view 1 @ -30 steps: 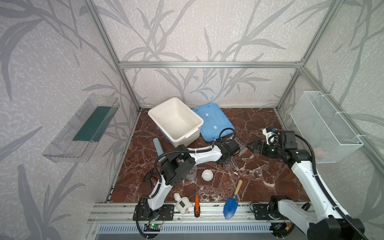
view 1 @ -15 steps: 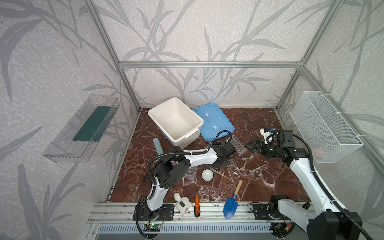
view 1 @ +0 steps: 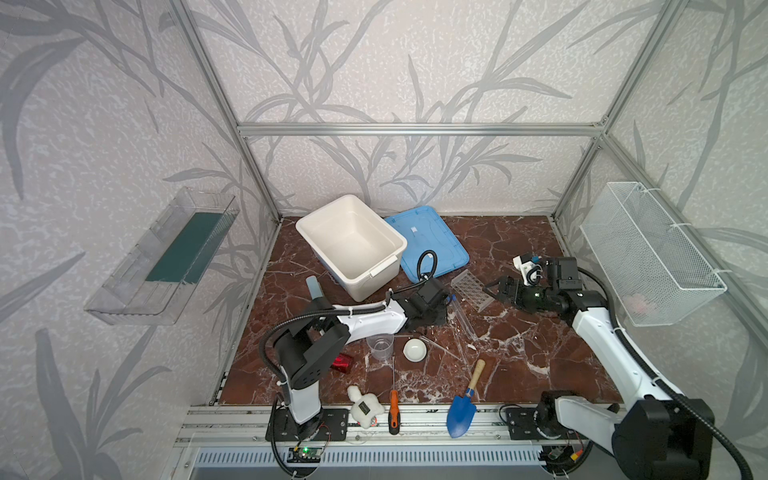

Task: Organize the chemistry lab equipment
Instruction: 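Lift the test tube upright with the left gripper toward the right gripper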

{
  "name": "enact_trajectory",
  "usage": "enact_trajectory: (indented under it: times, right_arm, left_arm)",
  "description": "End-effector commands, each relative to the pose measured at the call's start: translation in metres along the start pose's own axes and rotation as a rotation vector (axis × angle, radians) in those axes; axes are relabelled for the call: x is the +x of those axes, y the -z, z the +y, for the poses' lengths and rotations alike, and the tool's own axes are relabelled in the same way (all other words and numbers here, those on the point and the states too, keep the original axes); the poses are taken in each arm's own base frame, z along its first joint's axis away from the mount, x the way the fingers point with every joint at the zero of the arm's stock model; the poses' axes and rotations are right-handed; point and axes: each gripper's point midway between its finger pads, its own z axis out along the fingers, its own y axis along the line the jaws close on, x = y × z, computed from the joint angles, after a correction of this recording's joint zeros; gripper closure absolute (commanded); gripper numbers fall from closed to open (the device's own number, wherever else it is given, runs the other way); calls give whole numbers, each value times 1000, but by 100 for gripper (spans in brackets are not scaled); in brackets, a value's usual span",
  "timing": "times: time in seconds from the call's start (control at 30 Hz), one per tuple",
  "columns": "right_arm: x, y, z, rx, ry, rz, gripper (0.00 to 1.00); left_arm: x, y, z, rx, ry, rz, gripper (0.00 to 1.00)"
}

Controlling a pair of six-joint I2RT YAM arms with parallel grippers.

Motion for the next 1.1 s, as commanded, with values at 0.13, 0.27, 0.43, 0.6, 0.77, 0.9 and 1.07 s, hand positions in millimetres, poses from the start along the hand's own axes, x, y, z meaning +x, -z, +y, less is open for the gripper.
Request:
enact_trajectory:
  times: [0.13, 0.27, 0.43, 0.6, 0.77, 0.9, 1.07]
  right_arm:
    - [-12, -7, 35, -81, 88, 41, 1]
    - [-21, -11, 61, -113, 169, 61, 1]
    - [-21, -23, 87, -103, 275, 172, 13]
    - [-27, -30, 94, -98, 271, 224, 18]
    - [-16, -53, 114, -92, 345, 289, 26]
    - [-20, -61, 111, -62, 319, 285, 37]
    - [-22, -70, 114, -77, 296, 297, 49]
  left_arm:
    - [-33, 42, -47, 279, -185, -189, 92]
    - [-33, 60, -52, 299, -292, -213, 91]
    - [-35, 79, -46, 278, -390, -265, 91]
    - [-35, 85, -33, 219, -443, -296, 90]
    - [-34, 86, -30, 194, -486, -306, 90]
    - [-34, 86, -28, 196, -479, -322, 90]
    - [-34, 87, -30, 208, -481, -328, 90]
